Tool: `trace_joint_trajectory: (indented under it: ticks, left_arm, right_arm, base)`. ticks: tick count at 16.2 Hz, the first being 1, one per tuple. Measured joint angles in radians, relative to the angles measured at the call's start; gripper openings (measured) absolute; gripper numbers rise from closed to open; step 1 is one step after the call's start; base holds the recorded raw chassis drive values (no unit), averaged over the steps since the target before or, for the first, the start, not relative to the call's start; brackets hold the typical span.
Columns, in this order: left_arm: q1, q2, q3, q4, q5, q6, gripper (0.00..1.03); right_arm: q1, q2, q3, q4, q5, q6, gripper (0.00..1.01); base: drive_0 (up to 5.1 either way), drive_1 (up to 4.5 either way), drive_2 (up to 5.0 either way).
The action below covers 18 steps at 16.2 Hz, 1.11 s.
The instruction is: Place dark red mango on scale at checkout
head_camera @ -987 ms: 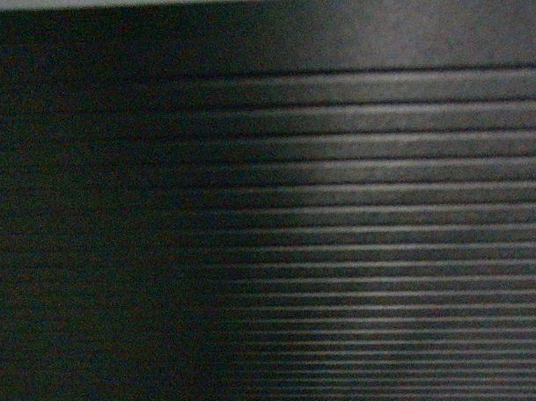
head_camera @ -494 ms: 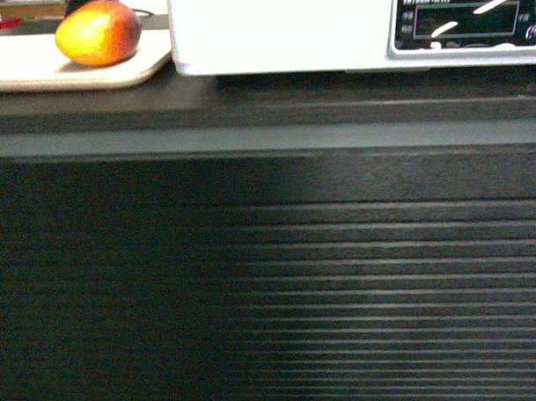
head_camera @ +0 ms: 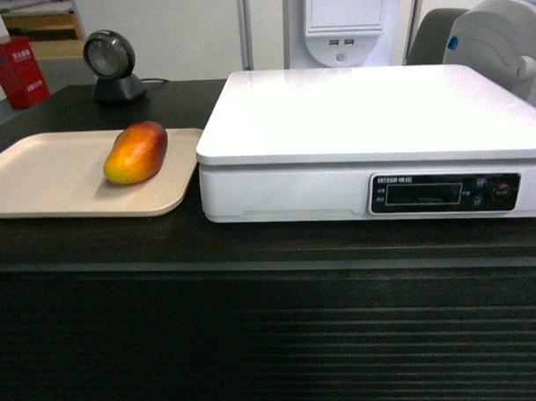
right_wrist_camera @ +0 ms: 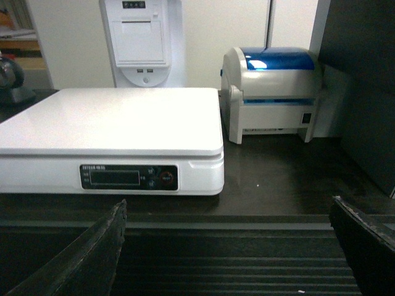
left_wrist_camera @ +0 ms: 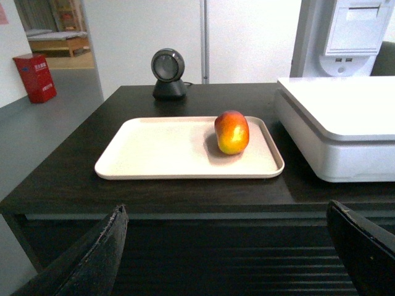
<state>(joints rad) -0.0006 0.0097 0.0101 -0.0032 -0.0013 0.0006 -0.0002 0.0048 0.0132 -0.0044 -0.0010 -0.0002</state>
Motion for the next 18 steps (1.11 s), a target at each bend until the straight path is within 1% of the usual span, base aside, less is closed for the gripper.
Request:
trace_joint_trajectory:
  ticks: [18]
  left_arm:
    - [0.000, 0.000, 0.000, 0.000, 0.001, 0.000, 0.98]
  right_arm:
    - [0.000, 0.000, 0.000, 0.001, 0.001, 0.000, 0.98]
  base:
    - [0.0, 0.00, 0.0]
